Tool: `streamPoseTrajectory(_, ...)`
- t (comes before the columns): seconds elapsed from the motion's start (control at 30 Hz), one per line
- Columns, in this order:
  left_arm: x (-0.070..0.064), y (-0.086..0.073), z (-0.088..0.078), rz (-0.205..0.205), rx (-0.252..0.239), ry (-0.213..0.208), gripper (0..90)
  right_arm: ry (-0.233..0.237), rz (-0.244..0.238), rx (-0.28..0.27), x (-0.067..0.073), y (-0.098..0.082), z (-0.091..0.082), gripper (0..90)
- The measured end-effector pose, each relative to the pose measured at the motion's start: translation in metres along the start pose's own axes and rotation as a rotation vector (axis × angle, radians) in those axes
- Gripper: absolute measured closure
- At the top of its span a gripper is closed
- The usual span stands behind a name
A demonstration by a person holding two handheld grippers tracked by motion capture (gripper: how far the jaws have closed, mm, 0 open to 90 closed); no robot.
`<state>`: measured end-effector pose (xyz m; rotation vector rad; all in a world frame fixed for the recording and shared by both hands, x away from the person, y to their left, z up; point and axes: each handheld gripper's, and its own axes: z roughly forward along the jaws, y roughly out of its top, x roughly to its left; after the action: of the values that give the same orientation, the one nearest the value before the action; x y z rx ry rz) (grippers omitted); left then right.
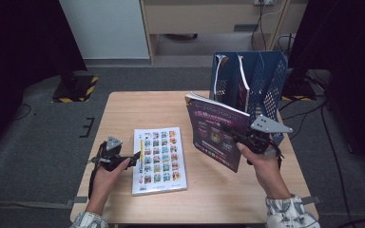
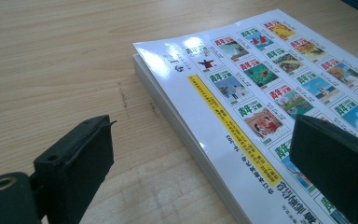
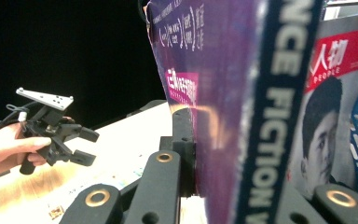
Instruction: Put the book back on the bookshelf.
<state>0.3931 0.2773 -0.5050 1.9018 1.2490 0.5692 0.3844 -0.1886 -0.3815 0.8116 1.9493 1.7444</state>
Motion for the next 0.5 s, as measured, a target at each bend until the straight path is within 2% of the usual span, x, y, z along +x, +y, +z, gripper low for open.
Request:
streamPoseTrajectory(0.2,0.002,0.000,0.000,-0.007,-0.003,0.006,6.1,-0.012,-0.002,0.010,-0.002,-0.006,-0.009,84.2)
streamPoseTrajectory(0.5,0.001,0.000,-0.001,-0.006,-0.002,0.005,6.3,-0.012,-0.001,0.009,-0.002,-0.004,-0.017,84.2)
